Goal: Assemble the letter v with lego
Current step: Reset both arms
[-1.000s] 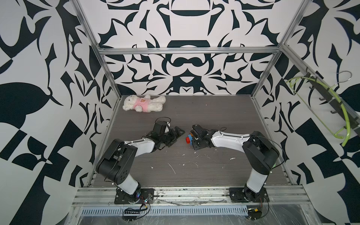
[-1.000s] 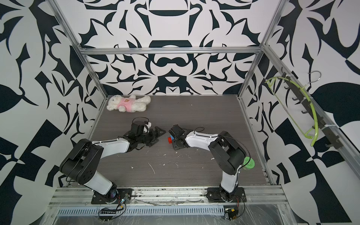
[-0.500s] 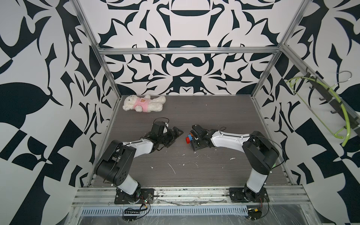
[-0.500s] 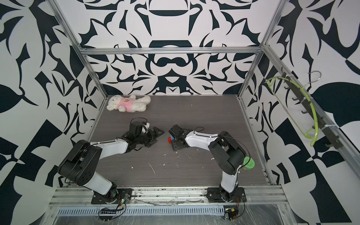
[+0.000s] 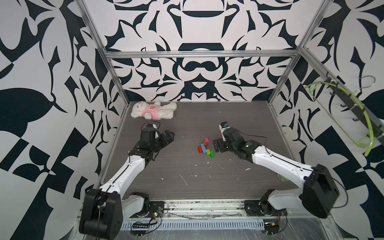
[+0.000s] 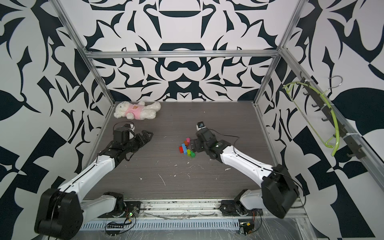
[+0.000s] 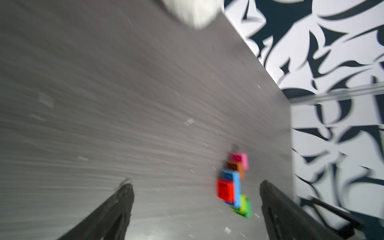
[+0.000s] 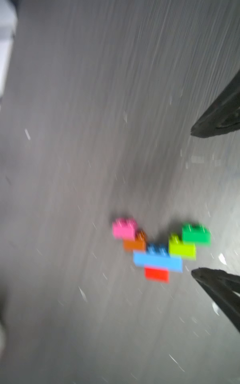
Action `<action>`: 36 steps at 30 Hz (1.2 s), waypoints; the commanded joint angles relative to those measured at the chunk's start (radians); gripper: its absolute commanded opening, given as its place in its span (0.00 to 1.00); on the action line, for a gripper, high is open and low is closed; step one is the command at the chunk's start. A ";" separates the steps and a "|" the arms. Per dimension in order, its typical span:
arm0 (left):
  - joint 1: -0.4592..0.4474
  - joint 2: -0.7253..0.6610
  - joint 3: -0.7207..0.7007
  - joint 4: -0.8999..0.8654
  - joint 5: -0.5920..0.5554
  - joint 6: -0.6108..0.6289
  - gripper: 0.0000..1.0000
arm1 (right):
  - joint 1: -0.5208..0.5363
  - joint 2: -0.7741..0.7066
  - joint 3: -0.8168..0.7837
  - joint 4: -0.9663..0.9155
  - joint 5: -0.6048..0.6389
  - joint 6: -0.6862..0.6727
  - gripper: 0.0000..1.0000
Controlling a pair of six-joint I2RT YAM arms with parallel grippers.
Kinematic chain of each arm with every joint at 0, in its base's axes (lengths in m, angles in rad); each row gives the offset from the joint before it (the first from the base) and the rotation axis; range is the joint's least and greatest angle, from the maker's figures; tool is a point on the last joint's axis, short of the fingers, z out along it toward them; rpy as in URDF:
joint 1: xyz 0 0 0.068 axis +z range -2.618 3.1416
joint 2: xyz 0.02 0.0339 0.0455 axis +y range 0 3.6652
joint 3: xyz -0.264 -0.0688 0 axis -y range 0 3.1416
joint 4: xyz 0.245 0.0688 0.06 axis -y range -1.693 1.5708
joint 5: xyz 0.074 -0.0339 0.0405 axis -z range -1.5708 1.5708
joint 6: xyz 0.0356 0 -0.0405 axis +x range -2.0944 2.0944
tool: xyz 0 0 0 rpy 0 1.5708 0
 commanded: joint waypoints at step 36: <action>0.264 0.470 -0.250 0.959 0.097 0.655 0.99 | -0.523 0.288 -0.479 1.159 -0.059 -0.224 1.00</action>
